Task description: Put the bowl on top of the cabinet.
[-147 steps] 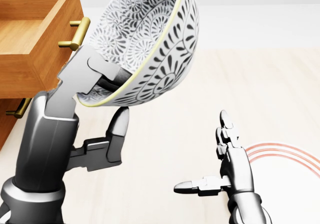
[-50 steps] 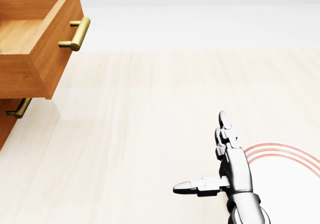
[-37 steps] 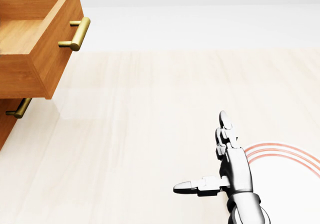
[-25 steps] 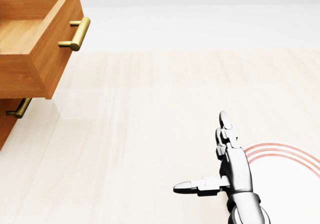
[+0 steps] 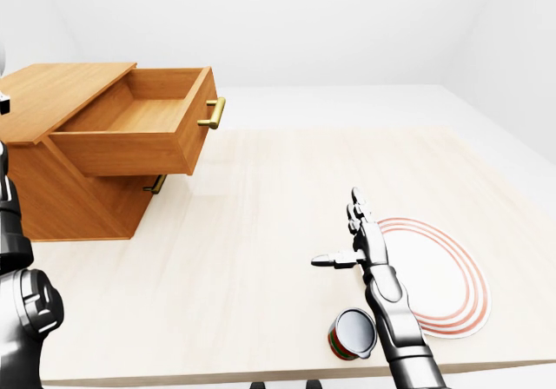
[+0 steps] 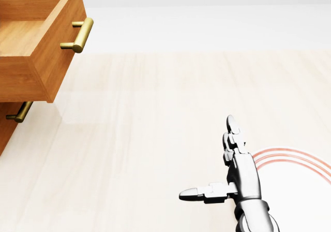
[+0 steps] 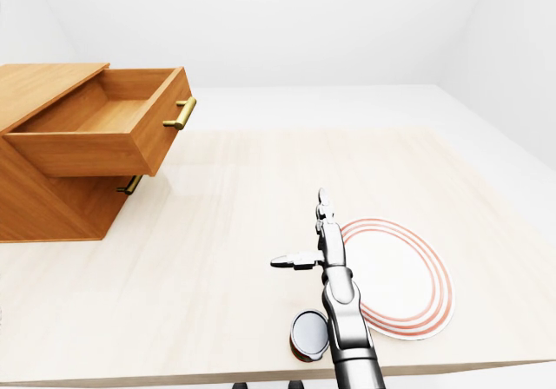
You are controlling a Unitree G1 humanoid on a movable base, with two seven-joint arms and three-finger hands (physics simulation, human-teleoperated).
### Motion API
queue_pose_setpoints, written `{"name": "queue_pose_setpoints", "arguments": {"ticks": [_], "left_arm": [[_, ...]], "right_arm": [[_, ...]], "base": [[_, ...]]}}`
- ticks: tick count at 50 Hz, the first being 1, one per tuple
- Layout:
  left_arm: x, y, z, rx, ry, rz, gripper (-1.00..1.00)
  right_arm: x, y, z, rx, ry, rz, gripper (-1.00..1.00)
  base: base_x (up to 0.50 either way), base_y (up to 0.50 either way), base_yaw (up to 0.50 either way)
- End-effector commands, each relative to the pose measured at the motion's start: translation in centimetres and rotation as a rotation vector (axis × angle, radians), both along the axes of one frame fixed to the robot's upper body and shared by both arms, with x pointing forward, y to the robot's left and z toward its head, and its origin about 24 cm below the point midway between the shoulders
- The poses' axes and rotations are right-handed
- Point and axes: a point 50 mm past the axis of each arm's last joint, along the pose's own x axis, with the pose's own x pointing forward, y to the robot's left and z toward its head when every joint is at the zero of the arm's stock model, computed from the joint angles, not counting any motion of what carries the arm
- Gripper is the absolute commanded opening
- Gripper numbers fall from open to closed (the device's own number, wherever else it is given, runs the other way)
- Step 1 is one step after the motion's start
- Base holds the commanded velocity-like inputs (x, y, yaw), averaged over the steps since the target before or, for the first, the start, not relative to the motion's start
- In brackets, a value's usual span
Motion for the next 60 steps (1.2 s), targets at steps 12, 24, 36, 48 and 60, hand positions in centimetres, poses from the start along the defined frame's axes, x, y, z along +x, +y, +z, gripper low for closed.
{"name": "queue_pose_setpoints", "arguments": {"ticks": [12,24,36,48,60], "left_arm": [[-0.4,2.0,-2.8,0.02,0.152,0.209,-0.88],[0.1,1.8,-4.9,0.072,0.274,0.218,-0.89],[0.4,1.5,-5.0,0.193,0.357,0.236,-0.9],[0.9,0.8,-5.4,0.339,0.459,0.246,-0.9],[0.9,0.7,-5.5,0.414,0.504,0.258,-0.91]], "right_arm": [[0.0,0.0,0.0,0.001,0.0,0.001,1.0],[0.1,0.0,-0.2,0.002,0.003,0.0,1.0],[0.1,0.0,-0.1,0.002,0.004,-0.002,1.0],[0.2,-0.1,-0.2,0.003,0.004,-0.003,1.0],[0.2,-0.1,-0.3,0.002,0.006,-0.003,1.0]], "base": [[0.0,0.0,0.0],[0.0,0.0,0.0],[0.0,0.0,0.0],[0.0,0.0,0.0],[0.0,0.0,0.0]]}}
